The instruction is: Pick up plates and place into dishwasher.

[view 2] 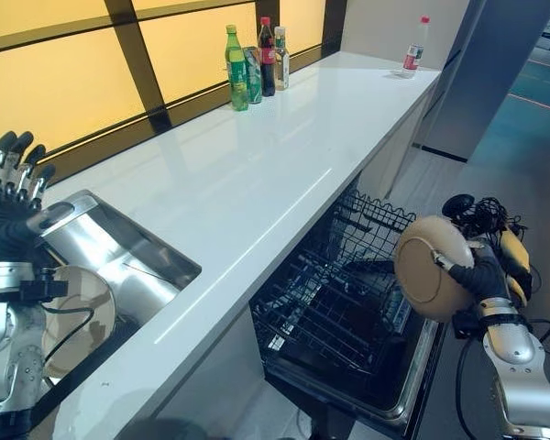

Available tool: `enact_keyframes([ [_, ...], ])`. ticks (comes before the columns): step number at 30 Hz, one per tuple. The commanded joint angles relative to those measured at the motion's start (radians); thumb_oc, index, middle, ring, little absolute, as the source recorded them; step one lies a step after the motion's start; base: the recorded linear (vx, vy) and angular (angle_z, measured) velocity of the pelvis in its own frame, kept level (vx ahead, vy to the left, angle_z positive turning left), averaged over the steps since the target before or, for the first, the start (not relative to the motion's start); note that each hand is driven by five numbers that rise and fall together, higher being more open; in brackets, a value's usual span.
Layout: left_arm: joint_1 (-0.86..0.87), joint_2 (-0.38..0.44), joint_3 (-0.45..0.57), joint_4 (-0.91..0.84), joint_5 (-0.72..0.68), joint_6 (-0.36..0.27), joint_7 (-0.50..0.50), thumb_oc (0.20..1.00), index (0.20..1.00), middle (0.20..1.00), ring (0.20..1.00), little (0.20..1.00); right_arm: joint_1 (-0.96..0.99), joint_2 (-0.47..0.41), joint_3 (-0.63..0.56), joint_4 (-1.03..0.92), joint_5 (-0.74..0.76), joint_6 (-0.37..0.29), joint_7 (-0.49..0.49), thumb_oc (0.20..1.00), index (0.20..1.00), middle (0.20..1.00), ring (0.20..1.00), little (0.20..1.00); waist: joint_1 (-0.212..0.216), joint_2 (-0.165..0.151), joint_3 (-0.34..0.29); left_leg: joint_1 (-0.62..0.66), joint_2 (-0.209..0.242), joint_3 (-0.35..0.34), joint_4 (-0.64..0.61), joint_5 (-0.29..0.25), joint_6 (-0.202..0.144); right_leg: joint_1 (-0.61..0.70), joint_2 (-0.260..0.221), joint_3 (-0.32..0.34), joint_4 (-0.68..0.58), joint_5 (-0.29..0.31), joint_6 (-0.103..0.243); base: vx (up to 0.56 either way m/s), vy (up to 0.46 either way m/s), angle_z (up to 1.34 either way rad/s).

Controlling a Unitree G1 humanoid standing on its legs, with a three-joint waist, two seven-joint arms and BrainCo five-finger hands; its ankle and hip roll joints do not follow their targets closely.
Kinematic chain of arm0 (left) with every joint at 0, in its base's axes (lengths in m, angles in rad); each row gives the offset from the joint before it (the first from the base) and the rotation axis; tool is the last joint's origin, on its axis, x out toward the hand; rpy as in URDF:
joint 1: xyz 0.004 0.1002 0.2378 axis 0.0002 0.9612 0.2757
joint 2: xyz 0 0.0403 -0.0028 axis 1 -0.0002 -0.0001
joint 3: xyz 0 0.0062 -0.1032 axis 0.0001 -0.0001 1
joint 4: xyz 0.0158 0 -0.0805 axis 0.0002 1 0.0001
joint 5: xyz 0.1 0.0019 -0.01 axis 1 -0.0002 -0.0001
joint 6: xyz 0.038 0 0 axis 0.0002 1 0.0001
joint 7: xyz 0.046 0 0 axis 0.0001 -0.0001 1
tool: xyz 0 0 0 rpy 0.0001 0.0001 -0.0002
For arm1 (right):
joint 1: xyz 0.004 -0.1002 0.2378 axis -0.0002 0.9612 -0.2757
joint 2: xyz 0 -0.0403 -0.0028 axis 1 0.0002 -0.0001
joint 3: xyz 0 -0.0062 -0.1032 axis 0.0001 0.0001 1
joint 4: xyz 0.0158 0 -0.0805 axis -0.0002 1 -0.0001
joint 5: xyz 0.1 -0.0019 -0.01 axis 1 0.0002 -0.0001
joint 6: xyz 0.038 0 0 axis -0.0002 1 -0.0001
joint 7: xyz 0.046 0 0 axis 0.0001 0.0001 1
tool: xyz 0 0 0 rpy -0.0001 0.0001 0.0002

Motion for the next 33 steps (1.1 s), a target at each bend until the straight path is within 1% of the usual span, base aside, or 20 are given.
enact_keyframes([
  [1,-0.028,0.031,0.009,0.027,-0.012,-0.035,-0.004,1.0,1.0,1.0,1.0,1.0,-0.101,-0.062,0.02,-0.005,-0.007,-0.049,0.067,0.2,0.2,0.2,0.2,0.2,0.021,-0.024,-0.027,-0.068,0.025,-0.047,0.05,0.02,0.011,-0.1,0.019,-0.075,0.087,0.018,-0.012,-0.02,-0.068,0.21],
  [3,-0.035,0.029,-0.002,0.032,-0.003,-0.035,0.002,1.0,1.0,1.0,1.0,1.0,-0.115,-0.072,0.045,0.026,-0.012,-0.046,0.107,0.2,0.2,0.2,0.2,0.2,0.026,-0.02,-0.021,-0.078,0.033,-0.051,0.05,0.028,0.003,-0.106,0.021,-0.085,0.093,0.013,-0.015,0.0,-0.059,0.19],
  [4,-0.038,0.029,-0.007,0.041,0.003,-0.041,0.001,1.0,1.0,1.0,1.0,1.0,-0.12,-0.075,0.061,0.049,-0.025,-0.045,0.123,0.2,0.2,0.2,0.2,0.2,0.029,-0.018,-0.019,-0.075,0.035,-0.054,0.047,0.023,0.0,-0.102,0.023,-0.088,0.093,0.004,-0.015,0.03,-0.05,0.11],
  [8,-0.03,0.043,0.001,0.044,0.0,-0.038,-0.003,1.0,1.0,1.0,1.0,1.0,-0.13,-0.098,0.1,0.137,-0.025,-0.07,0.185,0.2,0.2,0.2,0.2,0.2,0.041,-0.015,-0.013,-0.081,0.037,-0.066,0.039,0.035,-0.004,-0.102,0.024,-0.094,0.089,0.005,-0.015,0.03,-0.058,0.12],
  [11,-0.033,0.05,-0.004,0.044,0.002,-0.035,-0.005,1.0,1.0,1.0,1.0,1.0,-0.145,-0.111,0.127,0.189,-0.021,-0.093,0.206,0.2,0.2,0.2,0.2,0.2,0.05,-0.014,-0.006,-0.087,0.039,-0.072,0.037,0.041,-0.008,-0.101,0.024,-0.1,0.088,0.004,-0.014,0.02,-0.071,0.08],
  [14,-0.054,0.058,-0.025,0.056,0.012,-0.045,-0.002,1.0,1.0,1.0,1.0,1.0,-0.169,-0.117,0.164,0.235,-0.005,-0.109,0.235,0.2,0.2,0.2,0.2,0.2,0.058,-0.01,0.009,-0.11,0.042,-0.081,0.045,0.046,-0.011,-0.12,0.024,-0.105,0.096,0.005,-0.015,-0.05,-0.075,0.08],
  [16,-0.074,0.069,-0.041,0.065,0.018,-0.048,0.002,1.0,1.0,1.0,1.0,1.0,-0.186,-0.122,0.198,0.274,-0.02,-0.106,0.256,0.2,0.2,0.2,0.2,0.2,0.062,-0.005,0.025,-0.124,0.044,-0.086,0.049,0.05,-0.013,-0.131,0.023,-0.106,0.1,0.006,-0.014,-0.04,-0.063,0.14],
  [20,-0.07,0.086,-0.046,0.053,0.013,-0.043,0.006,1.0,1.0,1.0,1.0,1.0,-0.191,-0.125,0.243,0.336,0.001,-0.113,0.303,0.2,0.2,0.2,0.2,0.2,0.067,-0.001,0.039,-0.123,0.045,-0.094,0.04,0.056,-0.013,-0.128,0.022,-0.103,0.09,0.01,-0.013,0.02,-0.047,0.02],
  [25,-0.089,0.107,-0.068,0.069,-0.003,-0.05,0.003,1.0,1.0,1.0,1.0,1.0,-0.217,-0.137,0.29,0.393,0.092,-0.178,0.4,0.2,0.2,0.2,0.2,0.2,0.079,0.003,0.047,-0.124,0.049,-0.103,0.041,0.059,-0.018,-0.121,0.017,-0.11,0.081,0.012,-0.01,0.03,-0.048,0.0],
  [29,-0.091,0.101,-0.08,0.079,0.002,-0.048,-0.014,1.0,1.0,1.0,1.0,1.0,-0.227,-0.141,0.318,0.42,0.136,-0.226,0.461,0.2,0.2,0.2,0.2,0.2,0.09,0.001,0.048,-0.125,0.054,-0.112,0.056,0.056,-0.024,-0.11,0.02,-0.114,0.083,0.006,-0.013,0.07,-0.06,0.01],
  [30,-0.09,0.1,-0.08,0.078,0.003,-0.048,-0.016,1.0,1.0,1.0,1.0,1.0,-0.227,-0.141,0.319,0.42,0.14,-0.228,0.465,0.2,0.2,0.2,0.2,0.2,0.091,0.001,0.049,-0.125,0.054,-0.113,0.057,0.056,-0.024,-0.109,0.02,-0.114,0.083,0.006,-0.013,0.08,-0.055,0.02],
  [33,-0.086,0.101,-0.082,0.092,0.004,-0.046,-0.027,1.0,1.0,1.0,1.0,1.0,-0.233,-0.141,0.33,0.435,0.196,-0.268,0.501,0.2,0.2,0.2,0.2,0.2,0.103,0.0,0.049,-0.124,0.059,-0.122,0.066,0.056,-0.028,-0.097,0.021,-0.119,0.083,0.002,-0.014,0.09,-0.061,0.02],
])
